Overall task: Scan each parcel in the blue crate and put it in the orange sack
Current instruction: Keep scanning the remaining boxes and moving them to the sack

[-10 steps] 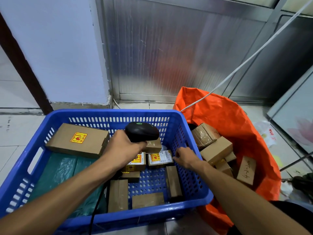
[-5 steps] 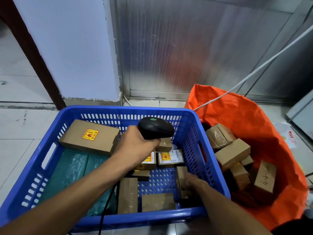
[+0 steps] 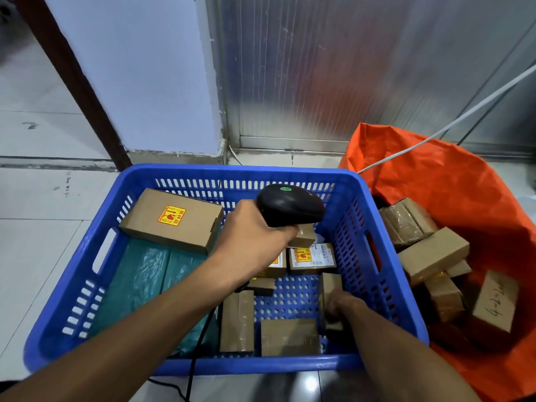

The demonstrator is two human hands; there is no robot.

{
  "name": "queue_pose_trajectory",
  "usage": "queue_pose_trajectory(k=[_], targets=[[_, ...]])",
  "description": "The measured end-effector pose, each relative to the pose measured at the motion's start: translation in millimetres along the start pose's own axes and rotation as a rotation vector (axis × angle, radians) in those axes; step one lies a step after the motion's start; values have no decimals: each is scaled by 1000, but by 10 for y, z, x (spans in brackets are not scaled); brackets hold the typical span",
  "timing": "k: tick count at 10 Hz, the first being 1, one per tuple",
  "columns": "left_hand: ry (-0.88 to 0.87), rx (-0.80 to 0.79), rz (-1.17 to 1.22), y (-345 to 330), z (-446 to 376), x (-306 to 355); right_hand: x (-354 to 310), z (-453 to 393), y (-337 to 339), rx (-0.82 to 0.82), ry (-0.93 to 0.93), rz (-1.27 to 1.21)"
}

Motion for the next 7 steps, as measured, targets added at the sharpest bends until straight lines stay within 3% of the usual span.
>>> queue_pose_trajectory(k=[2, 5, 7], targets=[[2, 3, 5, 8, -22, -38, 120, -229, -157, -35, -75, -251], [-3, -8, -11, -10, -28, -42, -19, -40, 70, -35, -85, -157], [-14, 11, -11, 51, 2, -17, -43, -8, 139, -40, -81, -245]])
Point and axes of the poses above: each hand's wrist, its own z-axis away from the middle knuckle, its own y-axis out of the back of the hand, x = y × z, the point moved 7 cm from there along -z, towards the middle knuckle, and after that the axes turned 11 degrees about z, right-handed, at the moved point
